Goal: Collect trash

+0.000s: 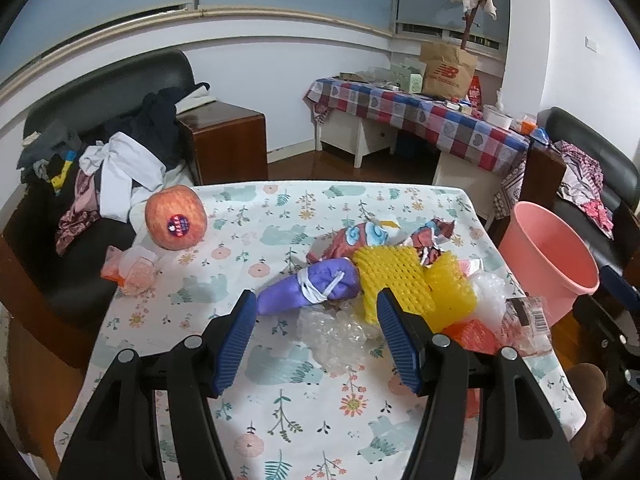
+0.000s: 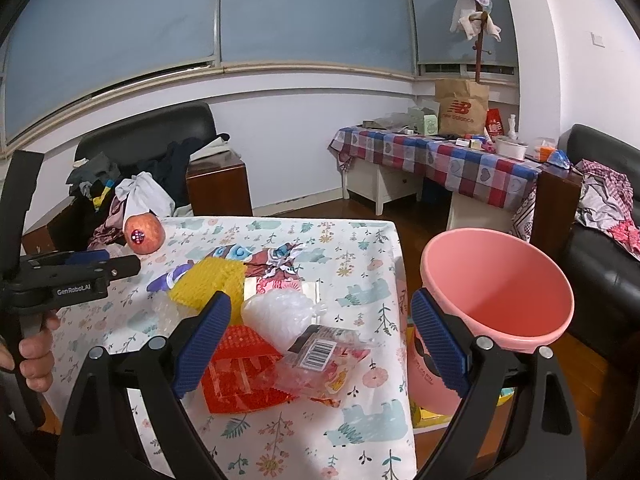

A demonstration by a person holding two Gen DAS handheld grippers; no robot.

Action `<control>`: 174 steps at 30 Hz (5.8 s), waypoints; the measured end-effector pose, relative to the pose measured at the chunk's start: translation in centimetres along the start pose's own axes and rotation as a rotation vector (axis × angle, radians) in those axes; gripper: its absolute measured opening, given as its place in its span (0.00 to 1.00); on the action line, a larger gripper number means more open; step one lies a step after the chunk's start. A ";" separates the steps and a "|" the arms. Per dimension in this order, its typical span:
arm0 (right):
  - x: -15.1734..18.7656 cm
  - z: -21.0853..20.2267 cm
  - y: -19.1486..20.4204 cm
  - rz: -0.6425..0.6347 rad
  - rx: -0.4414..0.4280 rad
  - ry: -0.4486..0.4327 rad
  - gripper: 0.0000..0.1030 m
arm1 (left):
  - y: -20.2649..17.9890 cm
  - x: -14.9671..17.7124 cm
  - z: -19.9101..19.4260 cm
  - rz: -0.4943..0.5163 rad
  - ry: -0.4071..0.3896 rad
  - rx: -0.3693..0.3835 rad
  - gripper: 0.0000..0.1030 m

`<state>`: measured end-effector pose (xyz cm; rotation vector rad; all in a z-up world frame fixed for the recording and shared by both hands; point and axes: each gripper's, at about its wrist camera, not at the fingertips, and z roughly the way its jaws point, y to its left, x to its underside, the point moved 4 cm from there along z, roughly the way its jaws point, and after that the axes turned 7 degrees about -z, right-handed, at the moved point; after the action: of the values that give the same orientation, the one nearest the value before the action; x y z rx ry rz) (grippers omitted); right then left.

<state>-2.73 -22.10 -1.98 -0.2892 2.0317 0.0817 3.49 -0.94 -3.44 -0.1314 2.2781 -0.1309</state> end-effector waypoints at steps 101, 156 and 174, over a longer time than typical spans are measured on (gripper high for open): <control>1.5 2.6 -18.3 0.303 0.054 0.053 0.01 | -19.3 -4.1 0.9 0.223 -0.038 0.431 0.08; 6.4 -13.5 -17.3 0.368 0.237 0.157 0.39 | -34.1 1.2 10.3 0.321 0.095 0.458 0.09; 4.8 -18.0 -12.9 0.400 0.331 0.095 0.39 | -30.9 -0.3 5.3 0.309 0.048 0.533 0.45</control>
<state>-17.40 -38.70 2.98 0.3281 2.1315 -0.0220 9.27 -31.69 -2.40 0.5020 2.2001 -0.5717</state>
